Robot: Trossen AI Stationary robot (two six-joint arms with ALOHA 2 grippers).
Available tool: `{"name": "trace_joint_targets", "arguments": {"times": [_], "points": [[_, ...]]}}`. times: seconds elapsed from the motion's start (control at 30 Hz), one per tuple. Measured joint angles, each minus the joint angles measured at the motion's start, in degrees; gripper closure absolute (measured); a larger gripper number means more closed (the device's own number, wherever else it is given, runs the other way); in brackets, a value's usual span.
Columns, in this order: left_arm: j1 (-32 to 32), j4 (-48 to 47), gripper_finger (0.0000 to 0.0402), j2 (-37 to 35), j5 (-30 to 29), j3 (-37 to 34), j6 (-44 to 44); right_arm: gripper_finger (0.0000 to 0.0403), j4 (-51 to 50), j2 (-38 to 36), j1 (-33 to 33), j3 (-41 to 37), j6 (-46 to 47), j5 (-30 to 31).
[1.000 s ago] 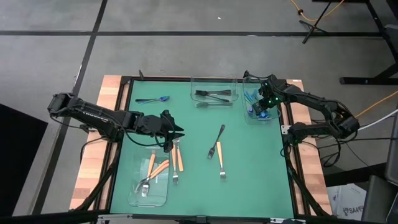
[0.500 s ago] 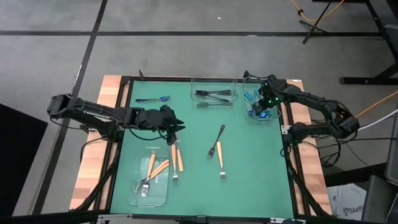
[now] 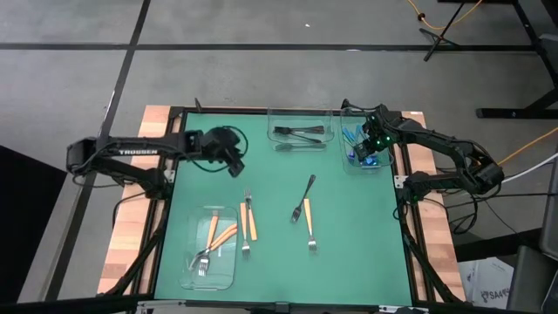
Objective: Sort silverware by color (type)
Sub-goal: Put the blue fork into the top right transparent bin
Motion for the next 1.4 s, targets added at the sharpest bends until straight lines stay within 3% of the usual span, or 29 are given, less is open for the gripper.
{"name": "trace_joint_targets", "arguments": {"times": [0.27, 0.73, 1.0, 1.4], "points": [[11.96, -10.20, 0.0302, 0.00, -0.17, 0.00, 7.11, 0.0338, -0.02, 0.00, 0.00, 0.00, 0.00, 0.00], [28.31, -10.35, 0.0302, 0.26, 1.34, -0.02, 16.88, 0.0338, -0.02, 0.00, -0.02, 0.00, 0.00, 0.00], [32.29, -10.33, 0.0302, 2.70, 3.74, -0.02, 20.63, 0.0338, -0.02, 0.00, 0.00, 0.00, 0.00, -0.02], [33.39, -10.21, 0.0302, 11.43, 5.42, -0.07, 24.59, 0.0338, -0.01, -0.01, -0.02, 0.00, 0.00, 0.00]]}}
